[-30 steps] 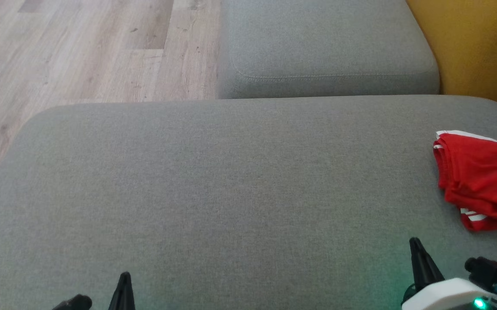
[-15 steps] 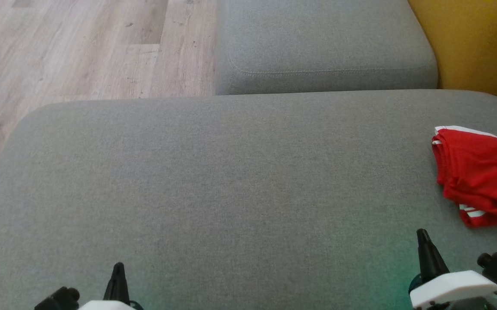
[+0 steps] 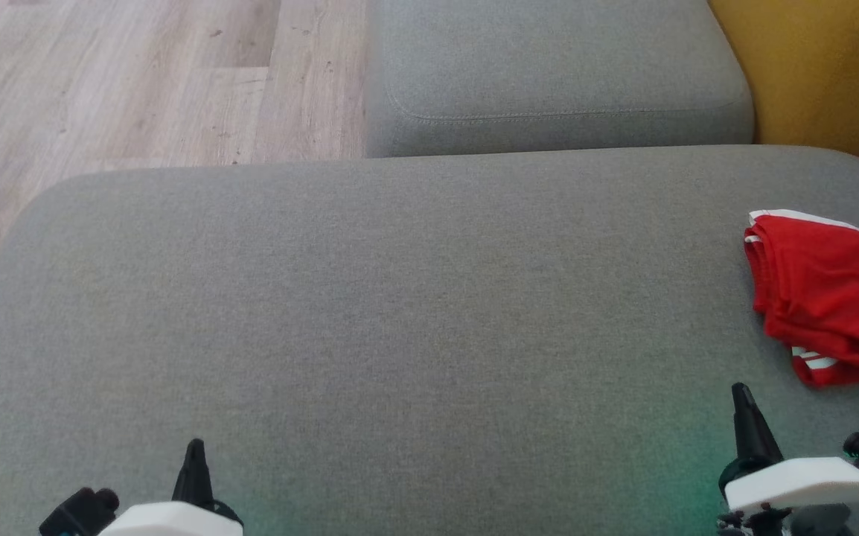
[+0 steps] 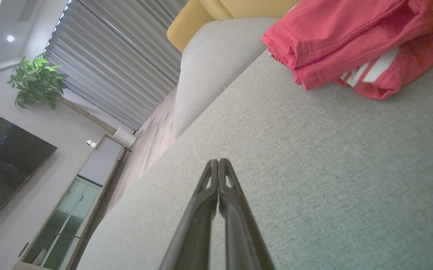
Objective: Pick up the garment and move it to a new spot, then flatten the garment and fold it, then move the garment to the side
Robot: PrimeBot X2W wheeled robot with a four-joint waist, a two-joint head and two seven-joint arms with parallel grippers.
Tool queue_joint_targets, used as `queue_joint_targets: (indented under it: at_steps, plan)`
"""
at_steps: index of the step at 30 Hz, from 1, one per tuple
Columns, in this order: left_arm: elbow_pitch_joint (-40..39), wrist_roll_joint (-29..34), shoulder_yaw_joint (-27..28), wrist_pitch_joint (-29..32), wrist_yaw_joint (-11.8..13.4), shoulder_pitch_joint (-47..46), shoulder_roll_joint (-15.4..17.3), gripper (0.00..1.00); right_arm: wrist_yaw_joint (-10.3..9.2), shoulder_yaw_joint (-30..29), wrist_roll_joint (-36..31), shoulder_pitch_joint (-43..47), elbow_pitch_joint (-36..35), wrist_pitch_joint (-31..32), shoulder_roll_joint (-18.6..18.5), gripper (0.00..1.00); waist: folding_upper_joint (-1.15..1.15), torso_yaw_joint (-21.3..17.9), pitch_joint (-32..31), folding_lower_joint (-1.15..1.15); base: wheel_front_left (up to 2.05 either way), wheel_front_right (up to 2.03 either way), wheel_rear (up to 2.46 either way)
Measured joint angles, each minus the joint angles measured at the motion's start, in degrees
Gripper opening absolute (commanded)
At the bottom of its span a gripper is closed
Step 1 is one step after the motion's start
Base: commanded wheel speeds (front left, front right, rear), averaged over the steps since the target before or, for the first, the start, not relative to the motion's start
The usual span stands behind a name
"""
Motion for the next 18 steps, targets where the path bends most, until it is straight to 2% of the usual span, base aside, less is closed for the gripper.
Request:
queue_joint_targets:
  at_steps: [18]
  plan:
    - [-0.09,-7.44,5.26,2.82,-3.22,-1.23,-2.23,0.00,0.00,-1.45,11.65,-2.13,-0.04,1.49,0.00,0.00,0.00,-0.67,1.12,0.00,0.00,0.00,0.00]
